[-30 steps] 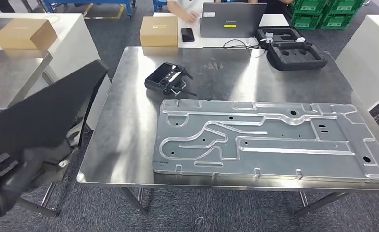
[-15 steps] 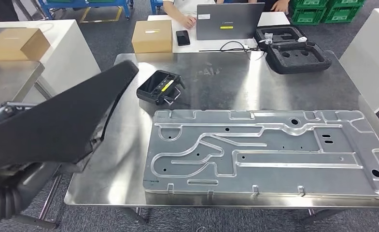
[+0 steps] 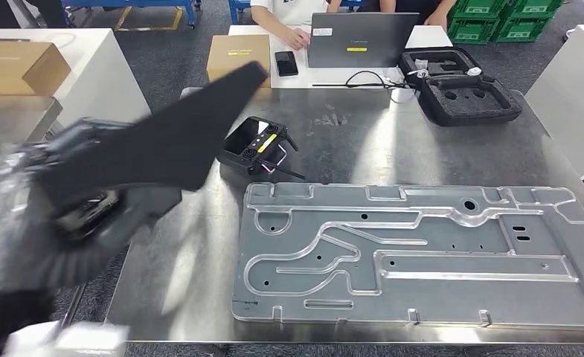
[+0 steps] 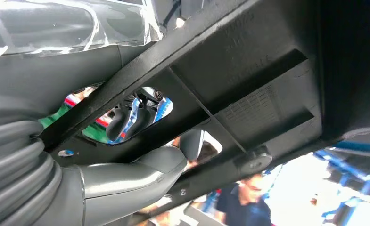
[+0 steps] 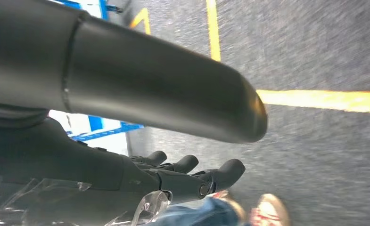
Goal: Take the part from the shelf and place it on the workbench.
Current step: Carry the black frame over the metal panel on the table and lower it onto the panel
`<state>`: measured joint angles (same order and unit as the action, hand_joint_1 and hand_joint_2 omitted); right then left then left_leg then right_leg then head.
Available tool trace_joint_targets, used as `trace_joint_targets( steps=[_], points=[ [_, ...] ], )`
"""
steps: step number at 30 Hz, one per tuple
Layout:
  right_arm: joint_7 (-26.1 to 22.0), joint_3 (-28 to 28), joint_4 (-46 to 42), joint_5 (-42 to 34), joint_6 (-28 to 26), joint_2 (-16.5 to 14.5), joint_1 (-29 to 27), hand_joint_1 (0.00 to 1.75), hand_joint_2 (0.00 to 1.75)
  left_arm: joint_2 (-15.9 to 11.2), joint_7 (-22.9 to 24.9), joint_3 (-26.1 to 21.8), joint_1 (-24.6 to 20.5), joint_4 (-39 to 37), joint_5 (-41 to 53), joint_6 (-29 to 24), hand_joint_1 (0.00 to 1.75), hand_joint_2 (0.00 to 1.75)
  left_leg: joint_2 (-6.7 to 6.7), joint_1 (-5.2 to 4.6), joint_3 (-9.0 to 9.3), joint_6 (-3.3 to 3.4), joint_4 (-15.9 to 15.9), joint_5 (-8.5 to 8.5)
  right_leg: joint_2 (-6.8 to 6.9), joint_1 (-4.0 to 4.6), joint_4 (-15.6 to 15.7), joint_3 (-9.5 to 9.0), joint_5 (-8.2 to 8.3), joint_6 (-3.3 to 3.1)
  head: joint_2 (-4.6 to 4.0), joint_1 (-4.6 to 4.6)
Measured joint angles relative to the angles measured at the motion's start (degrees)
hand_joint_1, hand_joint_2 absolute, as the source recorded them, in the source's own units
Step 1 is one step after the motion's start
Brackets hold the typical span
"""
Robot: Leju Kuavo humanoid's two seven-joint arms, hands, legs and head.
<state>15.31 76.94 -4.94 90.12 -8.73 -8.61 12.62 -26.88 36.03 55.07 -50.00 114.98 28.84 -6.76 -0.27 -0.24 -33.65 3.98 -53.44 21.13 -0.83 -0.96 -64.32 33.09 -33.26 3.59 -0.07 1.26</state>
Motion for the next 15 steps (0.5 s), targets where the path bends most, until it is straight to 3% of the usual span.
trace_joint_targets(
  steps=[2, 3, 4, 6, 7, 9, 12, 13, 15],
  points=[
    [-0.11, -0.41, 0.0, 0.0, 0.3, -0.19, 0.16, 0.0, 0.0, 1.53, 1.47, 1.7, -1.27, -3.03, 2.33, 2.42, 1.75, 1.75, 0.03, -0.2, 0.16, 0.24, -0.03, 0.3, 0.03, -0.01, -6.7, 4.86, -1.32, 0.11, 0.0, -0.04],
    [-0.11, -0.64, 0.0, 0.0, 0.38, -0.3, 0.19, 0.0, 0.0, 2.22, 1.93, 2.52, -1.94, -4.58, 3.23, 3.59, 1.75, 1.75, -0.03, -0.25, 0.28, 0.28, -0.05, 0.46, 0.05, 0.0, -7.0, 5.85, -0.28, 0.11, 0.0, -0.04],
    [-0.11, -0.87, 0.0, 0.0, 0.49, -0.4, 0.19, 0.0, 0.0, 2.9, 2.17, 3.34, -2.63, -6.12, 4.07, 4.74, 1.75, 1.75, -0.11, -0.27, 0.48, 0.25, -0.08, 0.64, 0.09, 0.0, -4.82, 5.58, 1.88, 0.07, 0.0, -0.07],
    [-0.11, -1.26, 0.0, 0.0, 0.79, -0.6, 0.22, 0.0, 0.0, 4.2, 2.47, 4.95, -3.99, -9.09, 5.7, 7.06, 1.75, 1.75, -0.29, -0.34, 0.96, -0.06, -0.21, 1.11, 0.28, 0.04, 3.7, 2.62, 7.07, -0.14, 0.0, -0.14],
    [-0.12, -1.42, 0.0, 0.0, 0.95, -0.72, 0.29, 0.0, 0.0, 4.81, 2.57, 5.72, -4.66, -10.52, 6.38, 8.0, 1.75, 1.75, -0.33, -0.45, 1.09, -0.31, -0.31, 1.35, 0.36, 0.08, 7.19, 1.32, 8.79, -0.36, 0.0, -0.2],
    [-0.19, -1.83, 0.0, 0.0, 1.16, -1.0, 0.45, 0.0, 0.0, 5.94, 2.69, 7.05, -5.81, -13.21, 7.26, 9.1, 1.75, 1.75, -0.31, -0.65, 1.14, -0.8, -0.42, 1.68, 0.33, 0.25, 9.8, 0.41, 9.66, -0.83, 0.0, -0.25],
    [-0.25, -2.5, 0.0, 0.0, 1.22, -1.43, 0.57, 0.0, 0.0, 7.2, 2.93, 8.57, -7.19, -16.45, 8.43, 10.7, 1.75, 1.75, -0.17, -0.49, 0.76, -1.53, -1.24, 2.49, 0.2, 0.16, 9.94, 0.34, 9.79, -1.59, 0.0, -0.25],
    [-0.25, -2.65, 0.0, 0.0, 1.28, -1.55, 0.58, 0.0, 0.0, 7.52, 3.14, 9.07, -7.65, -17.44, 9.16, 11.91, 1.75, 1.75, -0.13, -0.35, -0.07, -1.9, -3.08, 3.56, 0.23, 0.03, 9.99, 0.27, 9.83, -1.85, 0.0, -0.23],
    [-0.25, -2.84, 0.0, 0.0, 1.4, -1.76, 0.56, 0.0, 0.0, 8.11, 3.51, 10.14, -8.46, -19.57, 11.13, 14.97, 1.75, 1.75, -0.06, -0.04, -3.43, -2.67, -10.36, 7.01, 0.26, -0.09, 10.01, 0.19, 9.77, -2.18, 0.0, -0.2]
  ],
)
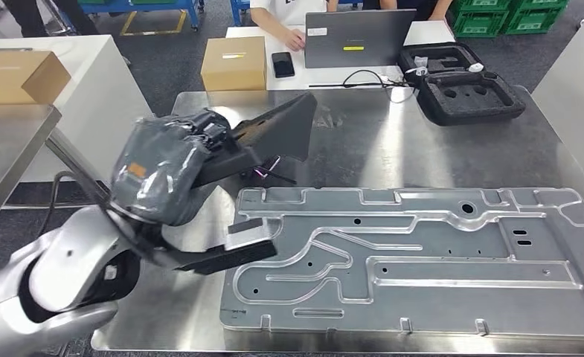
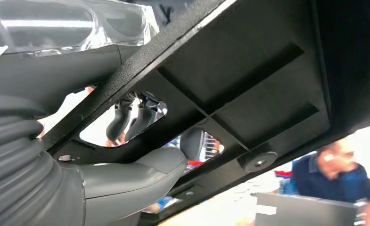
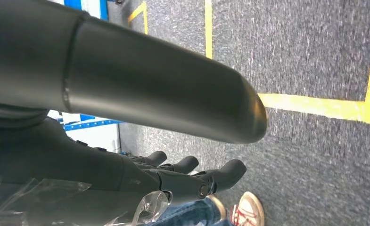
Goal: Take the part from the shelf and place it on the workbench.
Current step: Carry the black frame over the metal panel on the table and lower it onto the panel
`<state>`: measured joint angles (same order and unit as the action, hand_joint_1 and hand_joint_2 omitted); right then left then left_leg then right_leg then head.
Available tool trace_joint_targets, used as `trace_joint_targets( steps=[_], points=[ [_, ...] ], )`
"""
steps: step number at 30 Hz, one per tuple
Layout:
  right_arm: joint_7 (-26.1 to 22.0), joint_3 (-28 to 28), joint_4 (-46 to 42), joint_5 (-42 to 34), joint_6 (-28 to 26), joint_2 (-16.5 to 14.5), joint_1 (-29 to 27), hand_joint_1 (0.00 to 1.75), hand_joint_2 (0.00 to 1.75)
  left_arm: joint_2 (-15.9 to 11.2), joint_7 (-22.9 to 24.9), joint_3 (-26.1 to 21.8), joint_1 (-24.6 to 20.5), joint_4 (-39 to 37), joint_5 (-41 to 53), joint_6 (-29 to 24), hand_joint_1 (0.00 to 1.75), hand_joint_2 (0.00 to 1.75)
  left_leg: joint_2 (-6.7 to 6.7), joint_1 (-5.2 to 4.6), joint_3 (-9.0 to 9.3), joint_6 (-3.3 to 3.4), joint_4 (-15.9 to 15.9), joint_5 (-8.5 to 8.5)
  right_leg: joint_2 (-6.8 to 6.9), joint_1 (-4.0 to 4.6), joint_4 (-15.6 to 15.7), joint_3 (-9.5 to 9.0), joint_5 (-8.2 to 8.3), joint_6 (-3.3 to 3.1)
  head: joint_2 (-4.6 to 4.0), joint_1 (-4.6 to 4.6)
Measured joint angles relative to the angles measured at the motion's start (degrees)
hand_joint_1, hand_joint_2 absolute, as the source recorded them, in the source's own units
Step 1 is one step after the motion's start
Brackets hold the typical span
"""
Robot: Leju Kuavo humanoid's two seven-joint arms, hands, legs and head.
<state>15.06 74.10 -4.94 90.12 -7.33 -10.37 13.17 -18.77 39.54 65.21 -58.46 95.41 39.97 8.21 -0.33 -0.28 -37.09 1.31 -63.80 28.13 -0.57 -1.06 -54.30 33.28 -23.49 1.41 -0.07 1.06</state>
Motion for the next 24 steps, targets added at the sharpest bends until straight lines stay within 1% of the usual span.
trace_joint_targets(
  steps=[1, 2, 3, 4, 5, 6, 7, 8, 9, 10, 12, 13, 14, 15, 16, 17, 18, 19, 20, 21, 22, 23, 24],
  points=[
    [0.0, -0.07, 0.0, 0.0, 0.03, -0.09, -0.02, 0.0, 0.0, 0.34, 0.08, 0.65, -0.29, -1.29, 1.15, 1.52, 1.75, 1.75, 0.01, 0.15, -2.14, -0.26, -4.37, 1.62, -0.02, 0.0, -0.01, -0.01, -0.04, -0.1, 0.0, -0.01],
    [0.0, -0.17, 0.0, 0.0, 0.03, -0.18, -0.04, 0.0, 0.0, 0.7, -0.01, 1.31, -0.48, -2.65, 2.27, 2.81, 1.75, 1.75, 0.01, 0.25, -3.8, -0.4, -7.47, 2.44, -0.07, 0.0, -0.02, -0.04, -0.09, -0.14, 0.0, -0.01],
    [0.0, -0.29, 0.0, 0.0, 0.03, -0.28, -0.06, 0.0, 0.0, 1.02, -0.18, 1.98, -0.64, -4.04, 3.25, 3.88, 1.75, 1.75, 0.01, 0.28, -4.47, -0.38, -8.43, 2.17, -0.16, 0.01, -0.02, -0.12, -0.16, -0.17, 0.0, -0.01],
    [0.0, -0.43, 0.0, 0.0, 0.03, -0.38, -0.07, 0.0, 0.0, 1.34, -0.39, 2.6, -0.82, -5.31, 3.98, 4.58, 1.75, 1.75, 0.01, 0.26, -3.96, -0.21, -6.87, 0.8, -0.26, 0.05, -0.02, -0.24, -0.23, -0.17, 0.0, -0.01],
    [0.0, -0.56, 0.0, 0.0, 0.04, -0.52, -0.07, 0.0, 0.0, 1.7, -0.71, 3.11, -1.04, -6.47, 4.41, 4.95, 1.75, 1.75, 0.0, 0.17, -2.33, 0.14, -3.04, -1.37, -0.34, 0.13, -0.02, -0.42, -0.32, -0.14, 0.0, 0.0],
    [0.0, -0.68, 0.01, 0.0, 0.04, -0.74, -0.11, 0.0, 0.0, 2.09, -1.14, 3.54, -1.3, -7.54, 4.57, 5.05, 1.31, 1.75, 0.01, -0.02, -0.21, 0.7, 1.74, -3.51, -0.39, 0.18, 0.0, -0.59, -0.42, -0.11, 0.0, -0.01],
    [0.0, -0.79, 0.01, 0.0, 0.05, -0.95, -0.13, 0.0, 0.0, 2.58, -1.72, 3.95, -1.52, -8.59, 4.4, 4.94, 0.87, 1.75, 0.06, -0.23, 1.74, 1.21, 5.82, -5.01, -0.4, 0.29, 0.01, -0.68, -0.53, -0.03, 0.0, -0.02],
    [0.0, -0.87, 0.02, 0.0, 0.08, -1.14, -0.16, 0.0, 0.0, 3.08, -2.43, 4.31, -1.67, -9.6, 4.07, 4.71, 0.44, 1.75, 0.1, -0.47, 3.08, 1.61, 8.55, -5.82, -0.38, 0.34, 0.02, -0.71, -0.62, 0.09, 0.0, -0.03],
    [0.0, -0.92, 0.02, 0.0, 0.11, -1.32, -0.19, 0.0, 0.0, 3.55, -3.14, 4.66, -1.75, -10.55, 3.63, 4.45, 0.0, 1.75, 0.13, -0.67, 3.72, 1.88, 9.8, -5.94, -0.34, 0.33, 0.04, -0.68, -0.69, 0.25, 0.0, -0.04],
    [0.0, -0.97, 0.02, 0.0, 0.15, -1.46, -0.18, 0.0, 0.0, 4.02, -3.75, 5.01, -1.8, -11.46, 3.16, 4.2, 0.0, 1.75, 0.14, -0.78, 3.91, 1.93, 9.98, -5.86, -0.3, 0.35, 0.1, -0.68, -0.71, 0.47, 0.0, -0.04],
    [0.0, -1.11, 0.02, 0.0, 0.21, -1.66, -0.2, 0.0, 0.0, 4.84, -4.64, 5.58, -1.83, -12.94, 2.38, 3.84, 0.0, 1.75, 0.16, -0.44, 4.41, 2.1, 10.76, -6.16, -0.19, 0.42, -0.16, -0.73, -1.15, 0.99, 0.0, -0.09],
    [0.0, -1.2, 0.02, 0.0, 0.22, -1.74, -0.21, 0.0, 0.0, 5.3, -5.1, 5.82, -1.86, -13.59, 1.87, 3.5, 0.0, 1.75, 0.21, -0.21, 4.77, 2.24, 11.22, -6.32, -0.14, 0.44, -1.38, -0.32, -1.99, 1.24, 0.0, -0.17],
    [-0.04, -1.28, 0.02, 0.0, 0.23, -1.77, -0.28, 0.0, 0.0, 5.79, -5.68, 6.02, -1.84, -14.22, 1.15, 2.98, 0.0, 1.75, 0.26, 0.03, 5.13, 2.4, 11.62, -6.44, -0.09, 0.47, -3.92, 0.74, -3.43, 1.48, 0.0, -0.32],
    [-0.08, -1.34, 0.02, 0.0, 0.25, -1.79, -0.34, 0.0, 0.0, 6.3, -6.38, 6.24, -1.73, -14.83, 0.2, 2.26, 0.0, 1.31, 0.29, 0.01, 5.3, 2.51, 11.72, -6.42, -0.05, 0.36, -7.73, 2.51, -5.24, 1.7, 0.0, -0.5],
    [-0.12, -1.39, 0.02, 0.0, 0.26, -1.82, -0.39, 0.0, 0.0, 6.84, -7.1, 6.42, -1.49, -15.44, -0.93, 1.35, 0.0, 0.87, 0.33, 0.08, 5.36, 2.61, 11.71, -6.37, -0.03, 0.24, -12.1, 4.74, -7.05, 1.92, 0.0, -0.66],
    [-0.16, -1.41, 0.02, 0.0, 0.28, -1.83, -0.46, 0.0, 0.0, 7.33, -7.78, 6.58, -1.15, -16.07, -2.11, 0.46, 0.0, 0.44, 0.32, 0.11, 5.39, 2.62, 11.69, -6.29, -0.02, 0.14, -15.65, 6.71, -8.16, 2.15, 0.0, -0.77],
    [-0.17, -1.42, 0.02, 0.0, 0.29, -1.83, -0.48, 0.0, 0.0, 7.81, -8.39, 6.71, -0.76, -16.67, -3.28, -0.41, 0.0, 0.0, 0.29, 0.18, 5.43, 2.56, 11.66, -6.22, 0.01, -0.03, -17.32, 7.85, -8.21, 2.39, 0.0, -0.81],
    [-0.17, -1.43, 0.02, 0.0, 0.29, -1.83, -0.52, 0.0, 0.0, 8.27, -8.99, 6.79, -0.44, -17.26, -4.48, -1.24, 0.0, 0.0, 0.24, 0.33, 5.48, 2.42, 11.56, -6.09, 0.06, -0.2, -16.46, 7.71, -7.06, 2.64, 0.0, -0.81],
    [-0.17, -1.43, 0.02, 0.0, 0.28, -1.83, -0.55, 0.0, 0.0, 8.73, -9.75, 6.87, -0.23, -17.81, -5.79, -1.97, 0.0, 0.0, 0.16, 0.55, 5.53, 2.15, 11.34, -5.88, 0.16, -0.45, -13.08, 6.3, -4.95, 2.95, 0.0, -0.82],
    [-0.17, -1.43, 0.02, 0.0, 0.26, -1.83, -0.59, 0.0, 0.0, 9.18, -10.63, 7.01, -0.12, -18.25, -7.16, -2.6, 0.0, 0.0, 0.07, 0.68, 5.52, 1.73, 10.94, -5.53, 0.26, -0.78, -8.52, 4.26, -2.81, 3.37, 0.0, -0.84],
    [-0.17, -1.43, 0.03, 0.0, 0.25, -1.93, -0.61, 0.0, 0.0, 9.56, -11.59, 7.16, -0.05, -18.57, -8.53, -3.13, 0.0, 0.0, -0.04, 0.68, 5.36, 1.26, 10.38, -5.11, 0.2, -1.02, -4.62, 2.43, -1.23, 3.58, 0.0, -0.88],
    [-0.18, -1.43, 0.04, 0.0, 0.21, -2.03, -0.64, 0.0, 0.0, 9.95, -12.43, 7.33, 0.06, -18.78, -9.72, -3.53, 0.0, 0.0, -0.12, 0.61, 5.18, 0.85, 9.89, -4.74, 0.09, -1.19, -2.01, 1.23, -0.37, 3.54, 0.01, -0.88],
    [-0.19, -1.43, 0.05, -0.01, 0.16, -2.11, -0.66, 0.0, 0.0, 10.24, -13.05, 7.46, 0.23, -18.88, -10.65, -3.85, 0.0, 0.0, -0.17, 0.44, 5.06, 0.57, 9.58, -4.49, -0.08, -1.24, -1.03, 0.81, -0.28, 3.31, 0.01, -0.87]
  ],
)
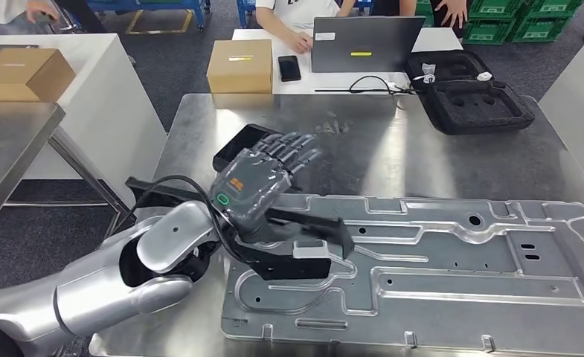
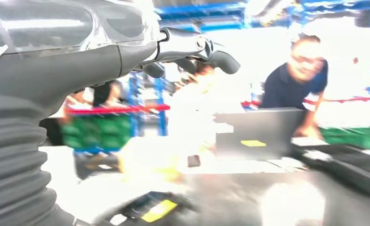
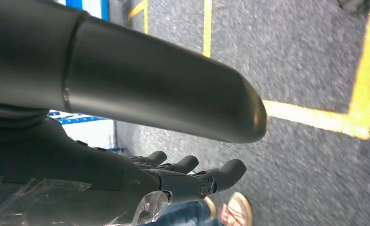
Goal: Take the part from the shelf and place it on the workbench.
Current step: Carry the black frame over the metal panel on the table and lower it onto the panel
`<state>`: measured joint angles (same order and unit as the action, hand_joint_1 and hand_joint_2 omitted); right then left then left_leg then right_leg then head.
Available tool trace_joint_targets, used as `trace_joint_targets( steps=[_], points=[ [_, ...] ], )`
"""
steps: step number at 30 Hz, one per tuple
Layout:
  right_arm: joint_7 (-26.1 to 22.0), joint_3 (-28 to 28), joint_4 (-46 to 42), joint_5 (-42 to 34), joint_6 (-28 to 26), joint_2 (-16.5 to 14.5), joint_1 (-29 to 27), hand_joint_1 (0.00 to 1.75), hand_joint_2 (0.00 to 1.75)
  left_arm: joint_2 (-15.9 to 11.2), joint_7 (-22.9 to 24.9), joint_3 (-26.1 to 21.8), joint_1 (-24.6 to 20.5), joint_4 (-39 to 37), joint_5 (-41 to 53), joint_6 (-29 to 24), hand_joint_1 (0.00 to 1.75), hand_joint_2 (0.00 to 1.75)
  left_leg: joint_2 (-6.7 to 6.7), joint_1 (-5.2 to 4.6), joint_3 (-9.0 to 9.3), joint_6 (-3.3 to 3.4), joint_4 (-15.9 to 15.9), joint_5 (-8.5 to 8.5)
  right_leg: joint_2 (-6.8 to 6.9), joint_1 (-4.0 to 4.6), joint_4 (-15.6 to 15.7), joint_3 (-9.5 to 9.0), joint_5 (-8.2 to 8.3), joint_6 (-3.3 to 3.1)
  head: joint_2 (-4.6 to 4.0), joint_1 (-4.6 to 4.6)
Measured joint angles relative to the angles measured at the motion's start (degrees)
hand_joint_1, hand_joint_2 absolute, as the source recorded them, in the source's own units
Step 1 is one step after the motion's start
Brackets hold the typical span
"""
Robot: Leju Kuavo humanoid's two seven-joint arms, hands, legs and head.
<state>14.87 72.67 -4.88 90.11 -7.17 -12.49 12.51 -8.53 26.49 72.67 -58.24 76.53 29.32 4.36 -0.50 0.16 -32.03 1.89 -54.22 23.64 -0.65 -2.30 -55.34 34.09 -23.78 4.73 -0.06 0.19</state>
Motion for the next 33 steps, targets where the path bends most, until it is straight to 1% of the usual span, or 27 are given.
trace_joint_targets(
  steps=[2, 3, 4, 5, 7, 8, 9, 10, 11, 12, 13, 14, 15, 16, 17, 19, 20, 21, 23, 24, 25, 26, 28, 29, 30, 31, 33],
  points=[
    [-0.04, -0.02, 0.01, 0.0, -0.1, -0.08, -0.03, 0.0, 0.0, 0.48, -0.52, 0.17, 0.42, -0.09, -1.41, -0.38, 0.0, 0.0, -0.01, 0.06, 0.01, -0.19, -0.12, 0.2, -0.21, 0.13, -0.23, 0.1, -0.13, -0.89, 0.01, 0.08],
    [-0.05, -0.03, 0.01, 0.0, -0.13, -0.08, -0.04, 0.0, 0.0, 0.59, -0.48, 0.23, 0.55, -0.09, -2.0, -0.36, 0.0, 0.0, 0.05, 0.18, -0.05, -0.32, -0.52, 0.56, -0.22, 0.16, -0.24, 0.05, -0.14, -1.22, 0.0, 0.11],
    [-0.07, -0.04, 0.01, 0.01, -0.14, -0.09, -0.06, 0.0, 0.0, 0.67, -0.36, 0.28, 0.61, -0.09, -2.5, -0.2, 0.0, 0.0, 0.11, 0.32, -0.54, -0.52, -1.8, 1.38, -0.2, 0.16, -0.25, -0.01, -0.13, -1.5, 0.0, 0.14],
    [-0.08, -0.04, 0.01, 0.01, -0.14, -0.1, -0.1, 0.0, 0.0, 0.72, -0.17, 0.32, 0.61, -0.08, -2.93, 0.12, 0.0, 0.0, 0.17, 0.42, -1.62, -0.77, -4.28, 2.76, -0.17, 0.12, -0.23, -0.06, -0.13, -1.73, 0.0, 0.17],
    [-0.08, -0.04, 0.01, 0.01, -0.15, -0.07, -0.23, 0.0, 0.0, 0.73, 0.34, 0.4, 0.63, -0.07, -3.76, 0.81, 0.0, 0.0, 0.22, 0.43, -5.43, -1.09, -12.29, 6.39, -0.09, 0.24, -0.22, -0.1, -0.22, -1.99, -0.01, 0.21],
    [-0.08, -0.04, 0.01, 0.01, -0.16, -0.05, -0.29, 0.0, 0.0, 0.73, 0.66, 0.49, 0.67, -0.07, -4.12, 1.02, 0.0, 0.0, 0.23, 0.41, -7.38, -1.09, -16.08, 7.71, -0.06, 0.36, -0.22, -0.12, -0.28, -2.09, -0.01, 0.21],
    [-0.08, -0.04, 0.01, 0.01, -0.19, -0.03, -0.34, 0.0, 0.0, 0.72, 1.04, 0.58, 0.71, -0.07, -4.46, 1.07, 0.0, 0.0, 0.22, 0.34, -8.63, -0.92, -18.23, 8.09, -0.04, 0.54, -0.22, -0.18, -0.34, -2.2, -0.01, 0.22],
    [-0.08, -0.04, 0.01, 0.01, -0.23, -0.02, -0.36, 0.0, 0.0, 0.68, 1.49, 0.65, 0.72, -0.03, -4.63, 0.91, 0.0, 0.0, 0.22, 0.2, -8.72, -0.56, -17.98, 7.33, -0.05, 0.76, -0.22, -0.3, -0.41, -2.31, -0.01, 0.22],
    [-0.08, -0.04, 0.01, 0.01, -0.27, -0.01, -0.36, 0.0, 0.0, 0.59, 1.91, 0.64, 0.71, 0.05, -4.73, 0.64, 0.0, 0.0, 0.21, -0.05, -7.62, 0.03, -15.32, 5.58, -0.08, 1.03, -0.21, -0.49, -0.48, -2.41, -0.01, 0.22],
    [-0.08, -0.04, 0.01, 0.01, -0.32, -0.01, -0.36, 0.0, 0.0, 0.44, 2.39, 0.55, 0.67, 0.2, -4.74, 0.24, 0.0, 0.0, 0.19, -0.47, -5.64, 0.93, -10.97, 3.27, -0.1, 1.27, -0.19, -0.72, -0.55, -2.51, -0.01, 0.22],
    [-0.08, -0.04, 0.04, 0.01, -0.35, -0.12, -0.42, 0.0, 0.0, 0.22, 2.89, 0.4, 0.64, 0.4, -4.66, -0.28, 0.0, 0.0, 0.24, -0.98, -3.58, 2.07, -6.58, 1.42, -0.11, 1.37, -0.17, -0.87, -0.61, -2.57, -0.01, 0.18],
    [-0.08, -0.04, 0.03, 0.01, -0.43, -0.17, -0.43, 0.0, 0.0, -0.06, 3.42, 0.2, 0.58, 0.66, -4.54, -0.86, 0.0, 0.0, 0.35, -1.48, -2.07, 2.97, -3.16, 0.06, -0.08, 1.4, -0.13, -0.96, -0.65, -2.59, 0.0, 0.14],
    [-0.08, -0.04, 0.02, 0.01, -0.5, -0.22, -0.47, 0.0, 0.0, -0.42, 4.02, -0.02, 0.55, 0.97, -4.33, -1.55, 0.0, 0.0, 0.4, -2.0, -1.23, 3.62, -1.12, -0.6, 0.02, 1.31, -0.11, -0.97, -0.68, -2.53, 0.0, 0.13],
    [-0.08, -0.04, 0.01, 0.01, -0.57, -0.26, -0.5, 0.0, 0.0, -0.95, 4.62, -0.21, 0.56, 1.29, -4.08, -2.21, 0.0, 0.0, 0.46, -2.31, -1.01, 3.92, -0.46, -0.64, 0.17, 1.16, -0.04, -0.96, -0.68, -2.42, 0.0, 0.15],
    [-0.08, -0.04, -0.03, 0.01, -0.64, -0.18, -0.47, 0.0, 0.0, -1.57, 5.21, -0.4, 0.57, 1.69, -3.82, -2.79, 0.0, 0.0, 0.43, -2.49, -0.98, 3.88, -0.12, -0.84, 0.29, 1.14, 0.13, -1.05, -0.62, -2.24, 0.0, 0.21],
    [-0.1, -0.04, -0.03, 0.01, -0.68, -0.14, -0.52, 0.0, 0.0, -2.76, 6.01, -0.93, 0.69, 2.56, -3.36, -3.6, 0.0, 0.0, 0.34, -2.03, -0.17, 3.5, 1.3, -1.5, 0.45, 1.35, 0.06, -1.16, -0.99, -1.77, -0.01, 0.28],
    [-0.12, -0.04, -0.03, 0.01, -0.72, -0.1, -0.55, 0.0, 0.0, -3.14, 6.28, -1.23, 0.71, 3.03, -3.18, -3.87, 0.0, 0.0, 0.3, -1.7, 0.26, 3.28, 2.07, -1.89, 0.47, 1.48, -1.12, -0.79, -1.97, -1.5, -0.01, 0.26],
    [-0.14, -0.04, -0.04, 0.01, -0.75, -0.03, -0.61, 0.0, 0.0, -3.5, 6.49, -1.48, 0.8, 3.5, -3.01, -4.08, 0.0, 0.0, 0.28, -1.35, 0.64, 3.05, 2.66, -2.21, 0.48, 1.56, -3.44, 0.11, -3.51, -1.26, -0.01, 0.22],
    [-0.14, -0.04, -0.05, 0.01, -0.86, 0.23, -0.72, 0.0, 0.0, -4.61, 7.19, -1.73, 1.44, 4.74, -2.69, -4.34, 0.0, 0.0, 0.27, -1.21, 0.72, 3.01, 2.79, -2.32, 0.52, 1.38, -10.89, 3.29, -7.3, -0.88, -0.01, 0.07],
    [-0.14, -0.04, -0.05, 0.01, -0.94, 0.39, -0.77, 0.0, 0.0, -5.32, 7.63, -1.83, 1.93, 5.38, -2.53, -4.4, 0.0, 0.0, 0.28, -1.18, 0.69, 3.0, 2.74, -2.31, 0.53, 1.29, -13.72, 4.53, -8.24, -0.74, -0.01, 0.01],
    [-0.14, -0.04, -0.05, 0.01, -1.03, 0.56, -0.79, 0.0, 0.0, -6.01, 8.02, -2.02, 2.37, 6.0, -2.34, -4.47, 0.0, 0.0, 0.27, -1.14, 0.65, 2.98, 2.63, -2.3, 0.55, 1.18, -14.72, 4.9, -8.16, -0.61, -0.01, -0.03],
    [-0.14, -0.04, -0.06, 0.01, -1.11, 0.7, -0.82, 0.0, 0.0, -6.58, 8.29, -2.3, 2.63, 6.55, -2.12, -4.58, 0.0, 0.0, 0.22, -1.05, 0.59, 2.9, 2.45, -2.25, 0.56, 1.09, -13.13, 4.0, -6.87, -0.49, -0.01, -0.03],
    [-0.14, -0.04, -0.07, 0.01, -1.3, 1.0, -0.86, 0.0, 0.0, -7.64, 8.79, -3.0, 2.79, 7.8, -1.58, -5.03, 0.0, 0.0, 0.06, -0.94, 0.31, 2.43, 1.7, -1.92, 0.59, 0.9, -5.48, -0.02, -3.24, -0.23, -0.01, -0.04],
    [-0.14, -0.04, -0.08, 0.01, -1.39, 1.13, -0.87, 0.0, 0.0, -8.29, 9.11, -3.35, 2.83, 8.57, -1.23, -5.33, 0.0, 0.0, 0.01, -0.99, 0.02, 2.1, 1.13, -1.69, 0.53, 0.86, -2.14, -1.65, -2.05, -0.38, -0.01, -0.04],
    [-0.15, -0.04, -0.09, 0.01, -1.48, 1.24, -0.87, 0.0, 0.0, -9.03, 9.53, -3.72, 2.97, 9.42, -0.83, -5.65, 0.0, 0.0, 0.0, -1.08, -0.29, 1.79, 0.67, -1.52, 0.45, 0.87, -0.18, -2.54, -1.53, -0.64, -0.01, -0.03],
    [-0.15, -0.05, -0.09, 0.01, -1.56, 1.35, -0.89, 0.0, 0.0, -9.9, 10.11, -4.13, 3.22, 10.38, -0.36, -5.93, 0.0, 0.0, 0.04, -1.19, -0.54, 1.55, 0.37, -1.45, 0.35, 0.98, 0.43, -2.72, -1.56, -1.02, -0.01, 0.0],
    [-0.16, -0.05, -0.1, 0.01, -1.68, 1.57, -1.01, 0.0, 0.0, -11.79, 11.45, -5.16, 3.9, 12.53, 0.55, -6.4, 0.0, 0.0, 0.1, -1.11, -0.75, 1.22, 0.02, -1.33, 0.29, 1.08, 0.4, -2.52, -1.36, -1.83, -0.01, 0.04]
  ],
)
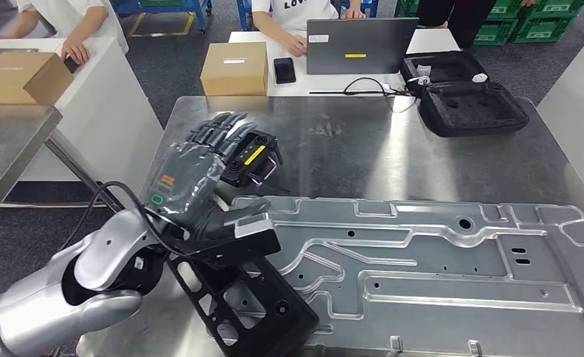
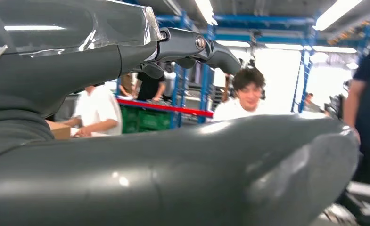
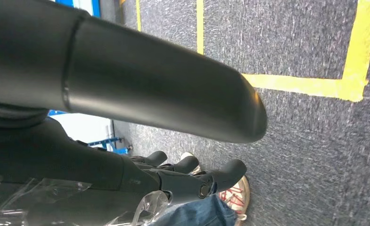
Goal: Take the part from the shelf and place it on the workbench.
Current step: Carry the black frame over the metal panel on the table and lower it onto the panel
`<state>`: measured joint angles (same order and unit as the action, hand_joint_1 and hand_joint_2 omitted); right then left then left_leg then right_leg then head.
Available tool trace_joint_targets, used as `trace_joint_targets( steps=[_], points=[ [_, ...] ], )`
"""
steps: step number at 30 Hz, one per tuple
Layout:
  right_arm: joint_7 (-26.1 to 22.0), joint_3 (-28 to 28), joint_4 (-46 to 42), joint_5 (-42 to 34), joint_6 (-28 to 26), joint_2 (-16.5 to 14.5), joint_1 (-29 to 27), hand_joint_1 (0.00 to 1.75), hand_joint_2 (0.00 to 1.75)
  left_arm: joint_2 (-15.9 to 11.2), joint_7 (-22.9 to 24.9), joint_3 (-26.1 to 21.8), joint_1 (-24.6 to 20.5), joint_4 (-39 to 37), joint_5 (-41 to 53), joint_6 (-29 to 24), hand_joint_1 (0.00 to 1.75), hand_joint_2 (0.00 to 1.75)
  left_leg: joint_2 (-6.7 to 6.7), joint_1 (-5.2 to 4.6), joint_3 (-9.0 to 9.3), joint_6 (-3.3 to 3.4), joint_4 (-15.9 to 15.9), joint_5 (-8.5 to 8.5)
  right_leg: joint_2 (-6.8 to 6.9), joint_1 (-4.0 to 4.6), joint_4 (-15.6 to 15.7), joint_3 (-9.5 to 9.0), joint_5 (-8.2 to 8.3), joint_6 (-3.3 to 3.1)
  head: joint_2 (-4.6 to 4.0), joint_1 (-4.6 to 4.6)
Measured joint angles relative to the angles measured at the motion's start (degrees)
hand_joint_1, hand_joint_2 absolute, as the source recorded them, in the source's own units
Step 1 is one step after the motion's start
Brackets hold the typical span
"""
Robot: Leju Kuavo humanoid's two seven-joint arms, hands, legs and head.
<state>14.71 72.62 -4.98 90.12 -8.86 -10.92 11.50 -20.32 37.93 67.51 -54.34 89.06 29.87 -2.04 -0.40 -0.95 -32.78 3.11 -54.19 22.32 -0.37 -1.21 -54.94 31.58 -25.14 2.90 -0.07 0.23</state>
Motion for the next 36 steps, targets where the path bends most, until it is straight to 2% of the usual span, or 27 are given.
trace_joint_targets(
  steps=[1, 2, 3, 5, 6, 7, 8, 11, 12, 14, 16, 17, 18, 20, 21, 22, 23, 24, 26, 27, 28, 30, 31, 32, 33, 35, 36],
  points=[
    [0.0, 0.0, -0.01, 0.0, -0.05, 0.1, -0.08, 0.0, 0.0, -0.99, 0.59, -0.61, 0.34, 1.13, 0.42, -0.23, 0.0, 0.0, 0.03, 0.09, -0.24, -0.26, -0.71, 0.62, 0.04, -0.04, 0.04, 0.02, 0.13, -0.32, 0.0, 0.04],
    [0.0, 0.01, -0.01, 0.0, -0.11, 0.2, -0.17, 0.0, 0.0, -2.02, 1.0, -1.28, 0.66, 2.24, 0.79, -0.5, 0.0, 0.44, 0.04, 0.23, -0.89, -0.6, -2.42, 1.88, 0.1, -0.13, 0.09, 0.07, 0.28, -0.62, 0.0, 0.09],
    [0.0, 0.02, -0.01, 0.0, -0.17, 0.3, -0.25, 0.0, 0.0, -3.1, 1.32, -2.05, 1.07, 3.38, 1.17, -0.83, 0.0, 0.87, 0.05, 0.41, -2.08, -1.02, -5.43, 3.81, 0.16, -0.22, 0.13, 0.17, 0.42, -0.9, 0.0, 0.14],
    [0.0, 0.03, 0.0, 0.0, -0.36, 0.52, -0.4, 0.0, 0.0, -5.18, 1.71, -3.59, 2.26, 5.47, 1.98, -1.74, 0.0, 1.75, 0.07, 0.72, -5.45, -1.68, -13.76, 8.13, 0.22, -0.2, 0.11, 0.5, 0.61, -1.27, 0.0, 0.22],
    [0.0, 0.03, 0.0, 0.0, -0.46, 0.64, -0.44, 0.0, 0.0, -6.17, 1.81, -4.42, 3.16, 6.46, 2.56, -2.16, 0.0, 1.75, 0.07, 0.83, -6.68, -1.84, -16.97, 9.41, 0.23, -0.18, 0.1, 0.65, 0.7, -1.38, 0.0, 0.22],
    [0.0, 0.03, 0.0, 0.0, -0.56, 0.76, -0.47, 0.0, 0.0, -7.11, 1.84, -5.36, 4.21, 7.43, 3.28, -2.47, 0.0, 1.75, 0.07, 0.88, -6.92, -1.85, -18.12, 9.62, 0.22, -0.17, 0.09, 0.76, 0.78, -1.46, 0.0, 0.22],
    [0.0, 0.03, -0.01, 0.0, -0.62, 0.87, -0.46, 0.0, 0.0, -8.04, 1.85, -6.46, 5.29, 8.44, 4.07, -2.62, 0.0, 1.75, 0.07, 0.89, -5.94, -1.74, -16.8, 8.76, 0.18, -0.14, 0.09, 0.8, 0.85, -1.51, 0.0, 0.22],
    [0.0, 0.03, -0.01, 0.0, -0.71, 1.02, -0.41, 0.0, 0.0, -10.62, 1.85, -10.65, 7.94, 11.43, 5.94, -2.63, 0.0, 1.75, 0.09, 0.45, 1.12, -0.54, -4.09, 3.79, 0.08, 0.07, 0.09, 0.8, 1.07, -1.42, 0.0, 0.22],
    [0.0, 0.03, -0.01, 0.0, -0.74, 1.06, -0.39, 0.0, 0.0, -11.45, 1.85, -12.17, 8.85, 12.41, 6.3, -2.68, 0.0, 1.75, 0.13, 0.17, 2.64, -0.18, -1.03, 2.86, 0.11, 0.09, 0.07, 0.88, 1.17, -1.27, 0.0, 0.22],
    [0.0, 0.03, -0.02, 0.0, -0.79, 1.16, -0.35, 0.0, 0.0, -13.17, 1.85, -15.29, 11.35, 14.37, 7.03, -2.79, 0.0, 1.75, 0.22, -0.28, 3.28, 0.13, 0.72, 2.45, 0.18, 0.04, 0.12, 1.02, 1.46, -0.79, 0.0, 0.21],
    [0.0, 0.03, -0.02, 0.0, -0.83, 1.29, -0.33, 0.0, 0.0, -14.71, 1.85, -18.53, 14.18, 16.08, 7.99, -2.86, 0.0, 1.75, 0.28, -0.05, 3.3, 0.36, 1.53, 1.64, 0.21, 0.09, 0.2, 1.15, 1.38, -0.16, 0.0, 0.21],
    [0.0, 0.02, -0.02, 0.0, -0.85, 1.35, -0.31, 0.0, 0.0, -15.35, 1.85, -20.17, 15.57, 16.85, 8.43, -2.99, 0.0, 1.75, 0.33, 0.16, 3.34, 0.57, 2.07, 1.09, 0.21, 0.17, -0.72, 1.57, 0.41, 0.08, 0.0, 0.15],
    [-0.01, 0.02, -0.02, 0.0, -0.87, 1.43, -0.32, 0.0, 0.0, -15.92, 1.85, -21.79, 17.06, 17.57, 8.81, -3.15, 0.0, 1.75, 0.38, 0.39, 3.3, 0.76, 2.58, 0.55, 0.2, 0.26, -2.92, 2.45, -1.35, 0.27, 0.0, 0.06],
    [-0.02, 0.01, -0.02, 0.0, -0.89, 1.64, -0.39, 0.0, 0.0, -16.99, 1.85, -24.75, 20.57, 18.86, 9.33, -3.47, 0.0, 1.75, 0.47, 0.46, 2.91, 1.0, 2.74, 0.03, 0.19, 0.18, -10.65, 5.23, -6.07, 0.48, 0.0, -0.15],
    [-0.03, 0.02, -0.02, 0.0, -0.89, 1.74, -0.47, 0.0, 0.0, -17.5, 1.85, -26.17, 22.44, 19.46, 9.55, -3.56, 0.0, 1.75, 0.49, 0.43, 2.65, 1.01, 2.67, -0.12, 0.18, 0.15, -14.3, 6.44, -7.71, 0.63, 0.0, -0.19],
    [-0.03, 0.03, -0.02, 0.0, -0.89, 1.85, -0.54, 0.0, 0.0, -17.97, 1.85, -27.59, 24.21, 20.05, 9.76, -3.64, 0.0, 1.75, 0.5, 0.42, 2.38, 0.95, 2.55, -0.26, 0.19, 0.11, -16.21, 6.84, -8.3, 0.76, 0.0, -0.21],
    [-0.03, 0.05, -0.02, 0.0, -0.89, 1.96, -0.62, 0.0, 0.0, -18.44, 1.85, -29.07, 25.77, 20.65, 9.93, -3.77, 0.0, 1.75, 0.49, 0.44, 2.09, 0.87, 2.35, -0.37, 0.19, 0.09, -15.64, 6.0, -7.74, 0.85, 0.0, -0.21],
    [-0.02, 0.08, -0.02, 0.0, -0.89, 2.06, -0.66, 0.0, 0.0, -18.87, 1.85, -30.46, 27.08, 21.2, 10.02, -3.98, 0.0, 1.75, 0.47, 0.49, 1.8, 0.78, 2.07, -0.44, 0.21, 0.05, -12.61, 4.0, -6.26, 0.89, 0.0, -0.21],
    [-0.02, 0.1, -0.02, 0.0, -0.89, 2.28, -0.7, 0.0, 0.0, -19.72, 1.85, -33.13, 29.42, 22.35, 10.11, -4.55, 0.0, 1.75, 0.44, 0.45, 1.14, 0.51, 1.21, -0.43, 0.23, 0.04, -3.93, -1.06, -3.16, 0.77, 0.0, -0.21],
    [-0.03, 0.1, -0.02, 0.0, -0.89, 2.33, -0.7, 0.0, 0.0, -20.11, 1.84, -34.37, 30.47, 22.89, 10.17, -4.86, 0.0, 1.75, 0.45, 0.37, 0.77, 0.28, 0.8, -0.44, 0.2, 0.09, -1.02, -2.5, -2.32, 0.49, 0.0, -0.2],
    [-0.09, 0.09, -0.02, 0.0, -0.9, 2.36, -0.7, 0.0, 0.0, -20.5, 1.83, -35.57, 31.46, 23.43, 10.26, -5.1, 0.0, 1.75, 0.46, 0.26, 0.45, -0.02, 0.5, -0.51, 0.15, 0.19, 0.43, -3.07, -1.99, 0.15, 0.0, -0.19],
    [-0.22, 0.1, -0.02, 0.0, -0.91, 2.39, -0.73, 0.0, 0.0, -21.19, 1.82, -37.79, 33.19, 24.36, 10.42, -5.39, 0.0, 1.75, 0.5, 0.27, 0.1, -0.65, 0.32, -0.84, 0.08, 0.35, 0.61, -2.71, -1.66, -0.71, 0.0, -0.15],
    [-0.28, 0.11, -0.01, 0.0, -0.91, 2.4, -0.75, 0.0, 0.0, -21.52, 1.82, -38.74, 33.97, 24.76, 10.5, -5.46, 0.0, 1.75, 0.47, 0.4, -0.06, -0.95, 0.08, -0.65, 0.14, 0.33, 0.64, -2.57, -1.39, -1.1, 0.0, -0.15],
    [-0.28, 0.14, -0.01, 0.0, -0.91, 2.43, -0.76, 0.0, 0.0, -21.87, 1.82, -39.67, 34.72, 25.13, 10.58, -5.53, 0.0, 1.75, 0.45, 0.56, -0.5, -1.29, -0.94, 0.29, 0.22, 0.26, 0.69, -2.37, -1.07, -1.53, 0.0, -0.11],
    [-0.28, 0.17, 0.0, 0.0, -0.91, 2.45, -0.77, 0.0, 0.0, -22.19, 1.82, -40.51, 35.41, 25.46, 10.65, -5.63, 0.0, 1.75, 0.43, 0.73, -1.34, -1.66, -3.07, 1.99, 0.31, 0.14, 0.76, -2.08, -0.72, -1.9, 0.0, -0.07],
    [-0.28, 0.21, 0.0, 0.0, -0.92, 2.5, -0.77, 0.0, 0.0, -22.61, 1.82, -42.13, 36.91, 26.02, 10.73, -5.88, 0.0, 1.75, 0.43, 1.09, -4.23, -2.45, -10.88, 7.0, 0.39, 0.08, 0.74, -1.25, -0.08, -2.26, 0.0, 0.02],
    [-0.28, 0.23, 0.0, 0.0, -0.93, 2.5, -0.78, 0.0, 0.0, -22.69, 1.82, -42.82, 37.68, 26.23, 10.74, -5.99, 0.0, 1.75, 0.43, 1.26, -5.56, -2.71, -14.87, 8.96, 0.4, 0.08, 0.73, -0.79, 0.24, -2.28, 0.0, 0.03]
  ],
)
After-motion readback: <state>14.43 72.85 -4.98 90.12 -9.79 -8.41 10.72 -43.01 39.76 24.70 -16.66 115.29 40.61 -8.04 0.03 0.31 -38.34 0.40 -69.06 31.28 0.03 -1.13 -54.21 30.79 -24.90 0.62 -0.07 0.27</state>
